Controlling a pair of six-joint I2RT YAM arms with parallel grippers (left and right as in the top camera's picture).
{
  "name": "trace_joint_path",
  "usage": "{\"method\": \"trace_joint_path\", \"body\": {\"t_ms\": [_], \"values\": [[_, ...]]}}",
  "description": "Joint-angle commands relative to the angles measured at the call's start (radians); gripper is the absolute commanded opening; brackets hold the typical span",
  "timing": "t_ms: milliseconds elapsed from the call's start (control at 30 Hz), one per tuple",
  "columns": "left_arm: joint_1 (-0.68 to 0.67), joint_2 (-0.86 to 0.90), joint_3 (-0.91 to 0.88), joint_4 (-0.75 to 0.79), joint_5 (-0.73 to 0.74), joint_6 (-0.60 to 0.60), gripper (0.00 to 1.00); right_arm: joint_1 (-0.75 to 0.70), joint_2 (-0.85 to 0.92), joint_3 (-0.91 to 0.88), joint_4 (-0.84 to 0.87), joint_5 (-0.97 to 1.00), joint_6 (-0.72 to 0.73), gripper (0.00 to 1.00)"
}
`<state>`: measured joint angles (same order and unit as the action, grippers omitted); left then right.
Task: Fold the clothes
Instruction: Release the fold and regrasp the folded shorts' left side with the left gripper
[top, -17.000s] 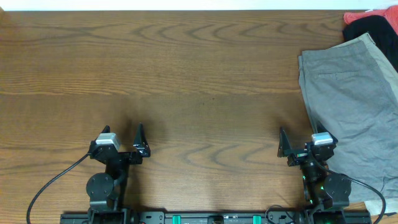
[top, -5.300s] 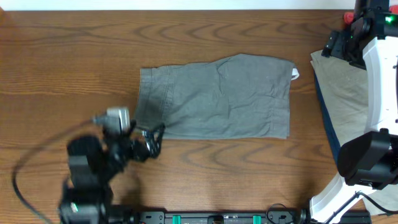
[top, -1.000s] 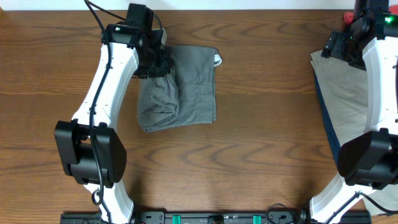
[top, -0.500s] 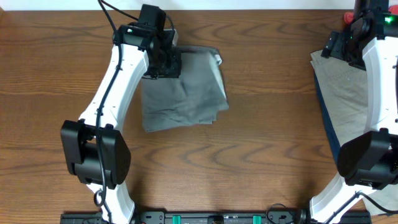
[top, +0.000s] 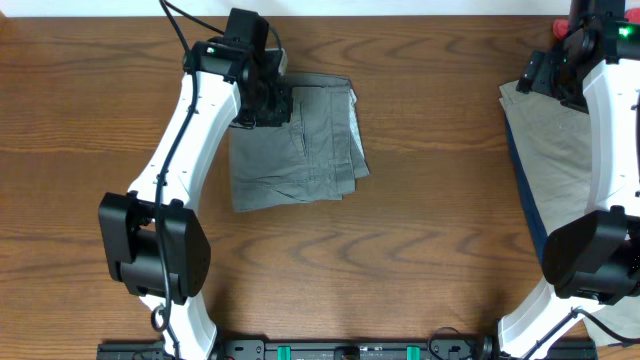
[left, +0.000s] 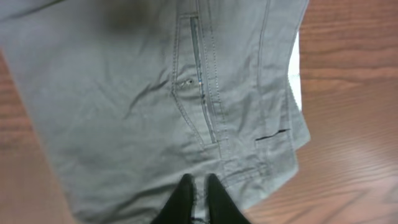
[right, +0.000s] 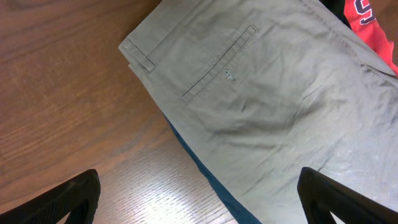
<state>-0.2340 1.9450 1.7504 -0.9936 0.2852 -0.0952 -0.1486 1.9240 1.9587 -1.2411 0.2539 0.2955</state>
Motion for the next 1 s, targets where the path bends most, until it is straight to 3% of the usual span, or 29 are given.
{"method": "trace_joint_path", "body": {"t_ms": [0,333,733,967], "values": [[-0.001,0.035,-0.069,0.033,0.034,0.003,0.06,-0.001,0.005,0.001,-0.001,0.003,-0.008,0.99],[-0.006,0.091,-0.203,0.131,0.176,0.003,0.06,-0.001,0.005,0.001,-0.001,0.003,-0.008,0.99],[-0.07,0.097,-0.414,0.196,0.175,0.003,0.06,-0.001,0.005,0.001,-0.001,0.003,-0.008,0.99],[-0.077,0.097,-0.454,0.154,0.175,0.003,0.06,-0.001,0.005,0.001,-0.001,0.003,-0.008,0.99]]}}
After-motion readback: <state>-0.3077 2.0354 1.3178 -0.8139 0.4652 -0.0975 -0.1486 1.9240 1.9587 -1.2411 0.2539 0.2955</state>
